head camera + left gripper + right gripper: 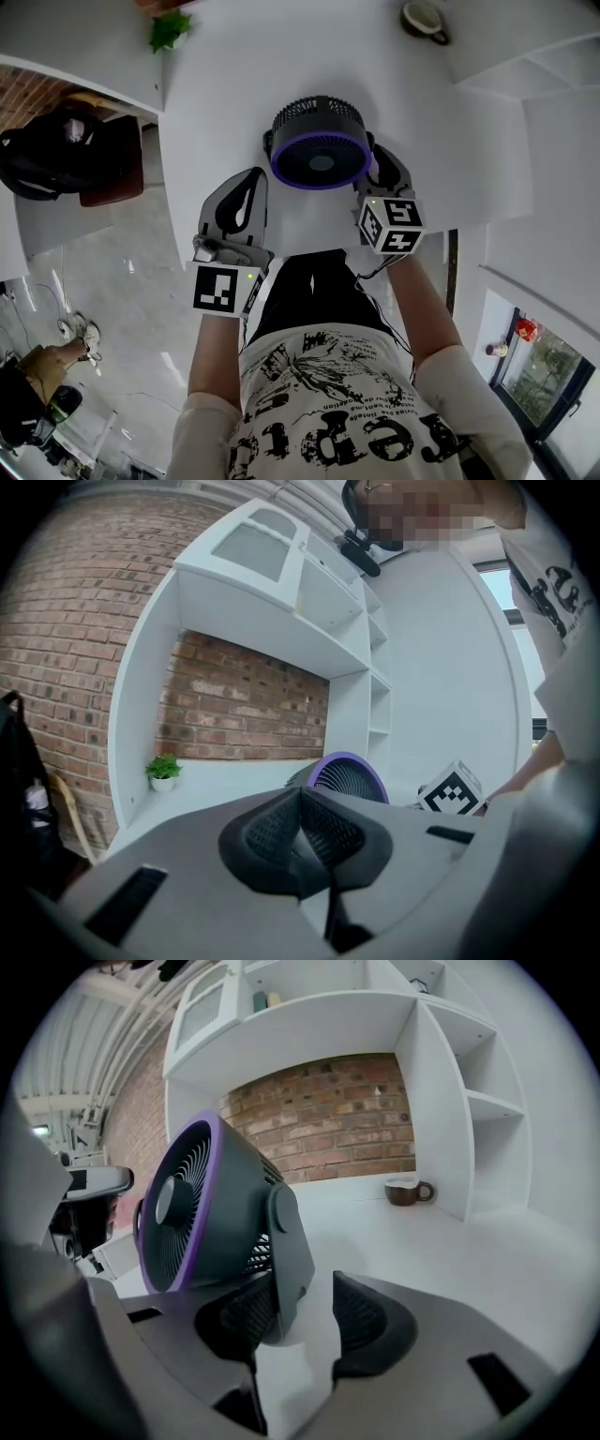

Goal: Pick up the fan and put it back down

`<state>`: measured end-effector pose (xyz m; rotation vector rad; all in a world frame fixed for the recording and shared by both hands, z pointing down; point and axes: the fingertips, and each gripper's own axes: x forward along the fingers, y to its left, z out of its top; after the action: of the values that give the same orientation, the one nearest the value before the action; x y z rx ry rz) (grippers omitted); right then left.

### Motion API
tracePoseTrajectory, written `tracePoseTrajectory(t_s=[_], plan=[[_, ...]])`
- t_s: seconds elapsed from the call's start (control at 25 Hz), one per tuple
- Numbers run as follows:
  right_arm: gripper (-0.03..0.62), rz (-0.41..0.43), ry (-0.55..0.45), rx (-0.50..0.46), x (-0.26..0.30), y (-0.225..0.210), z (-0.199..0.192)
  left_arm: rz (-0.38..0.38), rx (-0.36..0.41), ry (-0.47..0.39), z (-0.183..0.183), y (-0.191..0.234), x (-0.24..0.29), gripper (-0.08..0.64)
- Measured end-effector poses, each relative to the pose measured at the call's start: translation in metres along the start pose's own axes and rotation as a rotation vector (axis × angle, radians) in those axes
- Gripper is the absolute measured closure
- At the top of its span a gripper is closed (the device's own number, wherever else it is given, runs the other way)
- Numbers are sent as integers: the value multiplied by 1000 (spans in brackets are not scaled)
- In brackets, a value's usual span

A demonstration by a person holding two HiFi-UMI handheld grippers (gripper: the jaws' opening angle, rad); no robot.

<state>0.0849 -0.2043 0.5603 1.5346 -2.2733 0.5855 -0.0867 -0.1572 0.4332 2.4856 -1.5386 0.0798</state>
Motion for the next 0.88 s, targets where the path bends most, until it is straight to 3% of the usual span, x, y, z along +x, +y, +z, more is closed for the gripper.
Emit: tracePoseTrajectory(t_s=[0.24, 0.36, 0.88], plan=[[424, 23, -21, -18, -37, -1, 18, -19, -6, -14, 21, -22, -3, 546], [579, -9, -67, -32, -62, -7, 40, -36, 43, 11, 29, -31, -10, 546], [580, 99, -274, -95, -141, 3, 168, 16, 128, -41, 107, -57, -35, 546]])
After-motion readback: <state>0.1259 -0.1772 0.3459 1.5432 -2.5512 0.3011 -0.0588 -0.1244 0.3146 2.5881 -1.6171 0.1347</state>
